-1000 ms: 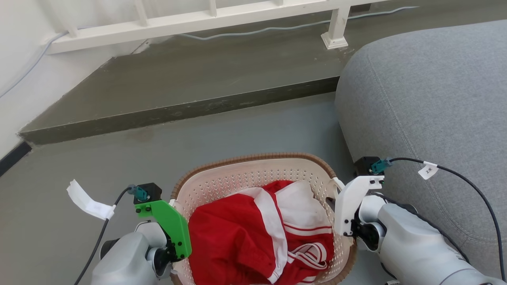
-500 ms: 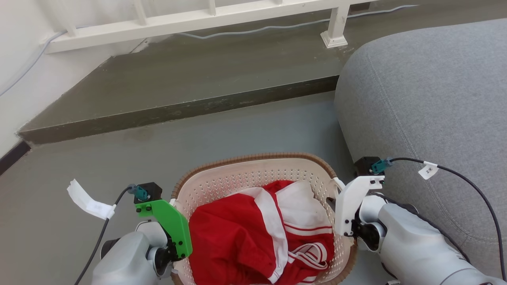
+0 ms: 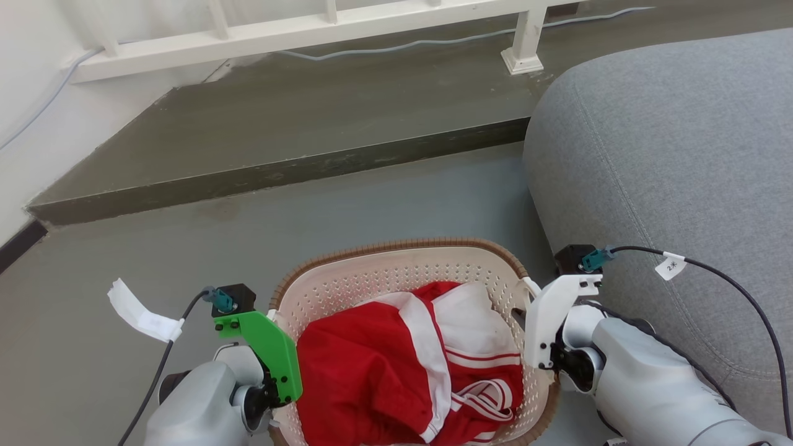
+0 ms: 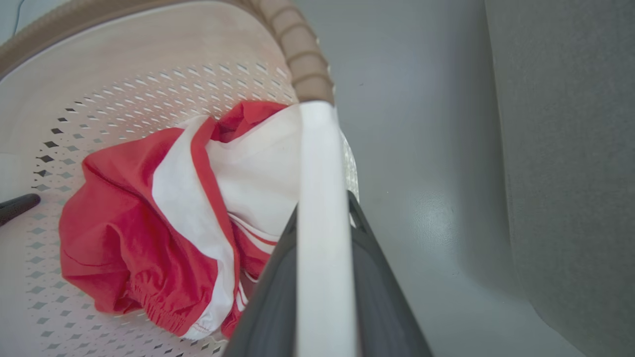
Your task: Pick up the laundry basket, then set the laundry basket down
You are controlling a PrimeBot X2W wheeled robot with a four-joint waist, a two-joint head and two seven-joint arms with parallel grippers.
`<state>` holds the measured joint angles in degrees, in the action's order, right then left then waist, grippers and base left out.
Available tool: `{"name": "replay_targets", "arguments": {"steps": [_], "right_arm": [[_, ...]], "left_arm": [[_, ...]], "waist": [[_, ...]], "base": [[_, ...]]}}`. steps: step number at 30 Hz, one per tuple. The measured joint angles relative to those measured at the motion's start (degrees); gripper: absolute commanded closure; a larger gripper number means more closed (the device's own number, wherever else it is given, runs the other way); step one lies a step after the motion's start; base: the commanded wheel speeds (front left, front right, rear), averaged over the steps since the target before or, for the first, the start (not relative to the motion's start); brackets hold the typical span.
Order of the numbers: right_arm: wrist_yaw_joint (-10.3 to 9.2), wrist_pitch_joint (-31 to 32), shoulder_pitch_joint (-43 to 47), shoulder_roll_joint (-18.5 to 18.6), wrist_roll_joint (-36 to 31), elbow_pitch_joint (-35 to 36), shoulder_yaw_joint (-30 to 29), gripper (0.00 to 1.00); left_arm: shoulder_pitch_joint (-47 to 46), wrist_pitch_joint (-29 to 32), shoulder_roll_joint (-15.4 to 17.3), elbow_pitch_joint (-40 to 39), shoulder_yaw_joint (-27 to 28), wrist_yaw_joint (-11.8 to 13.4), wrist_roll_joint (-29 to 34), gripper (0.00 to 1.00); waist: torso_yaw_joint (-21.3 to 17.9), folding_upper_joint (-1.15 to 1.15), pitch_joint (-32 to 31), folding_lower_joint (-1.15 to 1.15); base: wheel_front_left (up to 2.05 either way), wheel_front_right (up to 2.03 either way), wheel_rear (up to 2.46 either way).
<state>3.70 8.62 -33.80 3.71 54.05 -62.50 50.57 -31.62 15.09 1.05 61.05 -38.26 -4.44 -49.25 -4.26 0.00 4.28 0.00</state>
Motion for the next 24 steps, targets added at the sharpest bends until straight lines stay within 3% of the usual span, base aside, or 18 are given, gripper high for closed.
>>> {"name": "replay_targets", "arguments": {"steps": [24], "right_arm": [[-0.36,-0.59,-1.32,0.13,0.99,0.01,0.97,1.0]], "left_arm": [[-0.07,-1.3,0.33,-1.02,-0.54,0.44,-0.41,1.0]], "waist": [[-0.25,0.0,2.19,0.0]], "base": [[0.0,0.0,0.0]]}}
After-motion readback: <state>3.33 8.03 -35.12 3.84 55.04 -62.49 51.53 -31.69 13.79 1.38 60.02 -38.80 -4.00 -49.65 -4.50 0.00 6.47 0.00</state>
